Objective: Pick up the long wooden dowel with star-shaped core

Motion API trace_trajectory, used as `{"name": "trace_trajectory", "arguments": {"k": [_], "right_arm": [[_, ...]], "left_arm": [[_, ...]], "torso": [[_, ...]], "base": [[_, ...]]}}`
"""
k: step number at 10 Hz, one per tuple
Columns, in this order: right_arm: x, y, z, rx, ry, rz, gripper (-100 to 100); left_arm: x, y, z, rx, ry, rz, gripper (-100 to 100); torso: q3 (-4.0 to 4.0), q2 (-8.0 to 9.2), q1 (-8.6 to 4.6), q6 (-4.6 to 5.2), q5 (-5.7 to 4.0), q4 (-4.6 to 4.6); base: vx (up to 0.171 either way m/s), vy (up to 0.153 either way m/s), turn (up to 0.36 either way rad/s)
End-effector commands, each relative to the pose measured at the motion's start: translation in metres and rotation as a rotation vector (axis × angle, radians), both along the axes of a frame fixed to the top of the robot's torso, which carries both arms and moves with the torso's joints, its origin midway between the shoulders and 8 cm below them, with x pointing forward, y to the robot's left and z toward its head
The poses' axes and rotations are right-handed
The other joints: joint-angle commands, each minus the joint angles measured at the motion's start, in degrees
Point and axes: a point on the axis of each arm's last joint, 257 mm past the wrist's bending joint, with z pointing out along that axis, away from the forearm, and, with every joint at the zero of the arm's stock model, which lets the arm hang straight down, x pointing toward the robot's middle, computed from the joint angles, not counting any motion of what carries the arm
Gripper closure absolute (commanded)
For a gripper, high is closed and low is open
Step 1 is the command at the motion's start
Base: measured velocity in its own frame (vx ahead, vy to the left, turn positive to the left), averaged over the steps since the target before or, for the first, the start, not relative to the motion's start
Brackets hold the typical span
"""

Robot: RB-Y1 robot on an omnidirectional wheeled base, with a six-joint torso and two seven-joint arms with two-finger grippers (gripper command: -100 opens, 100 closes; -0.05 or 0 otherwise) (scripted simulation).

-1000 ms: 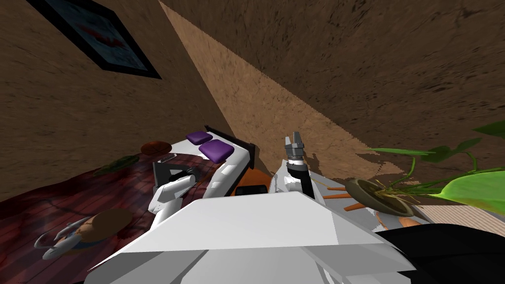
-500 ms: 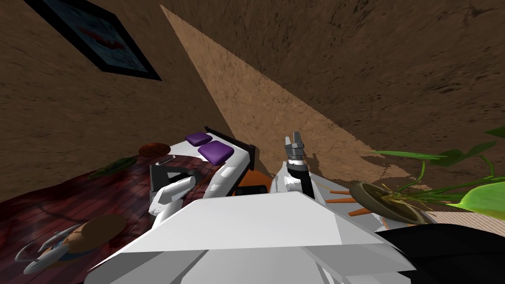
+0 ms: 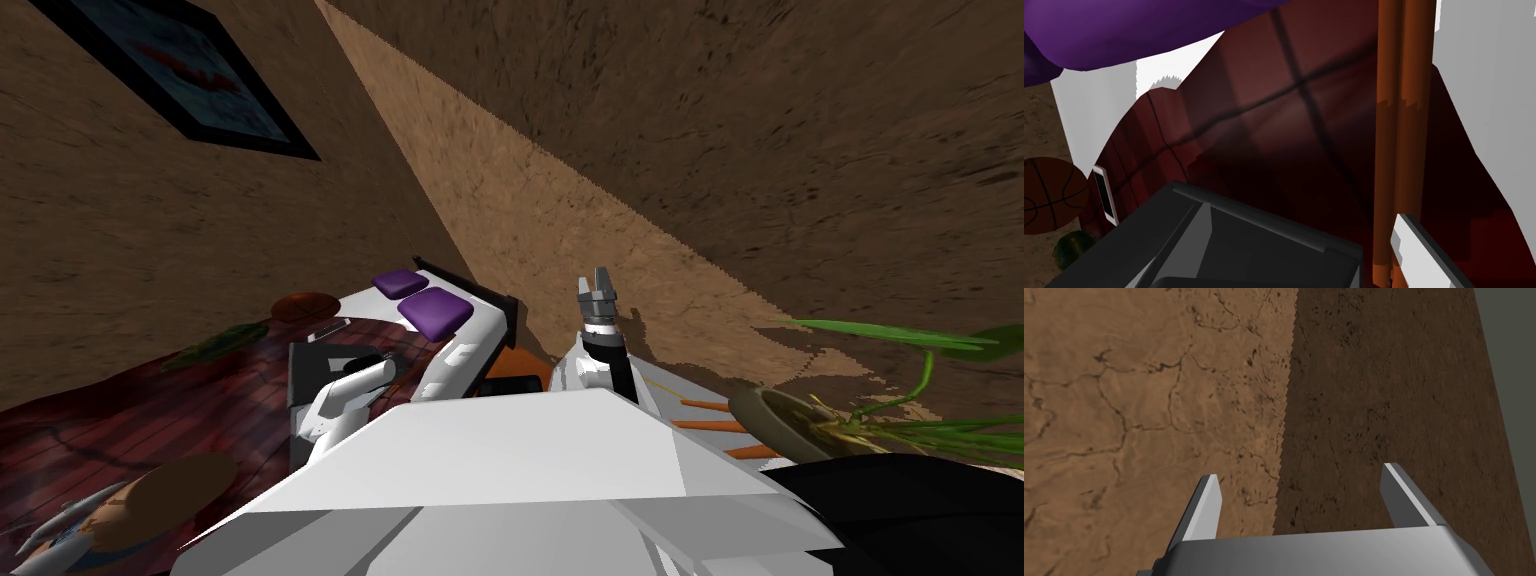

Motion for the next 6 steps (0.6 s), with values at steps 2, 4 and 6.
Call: {"name": "trace_trajectory", "arguments": {"k": [2, 4, 6], "right_arm": [[0.000, 0.000, 0.000, 0.000, 0.000, 0.000, 0], [0.000, 0.000, 0.000, 0.000, 0.000, 0.000, 0], [0.000, 0.000, 0.000, 0.000, 0.000, 0.000, 0]], "left_arm": [[-0.021, -0.009, -0.019, -0.061, 0.057, 0.030, -100], [-0.034, -0.015, -0.030, -0.098, 0.093, 0.049, -100], [-0.047, -0.021, -0.040, -0.134, 0.126, 0.067, -100]], "torso": [[-0.08, -0.16, -0.02, -0.01, 0.00, -0.03], [-0.14, -0.24, -0.01, 0.00, 0.00, -0.05], [-0.09, -0.15, -0.01, 0.00, 0.00, -0.04]], "base": [[0.128, -0.003, 0.027], [0.109, 0.000, -0.001], [0.091, 0.000, 0.006]]}}
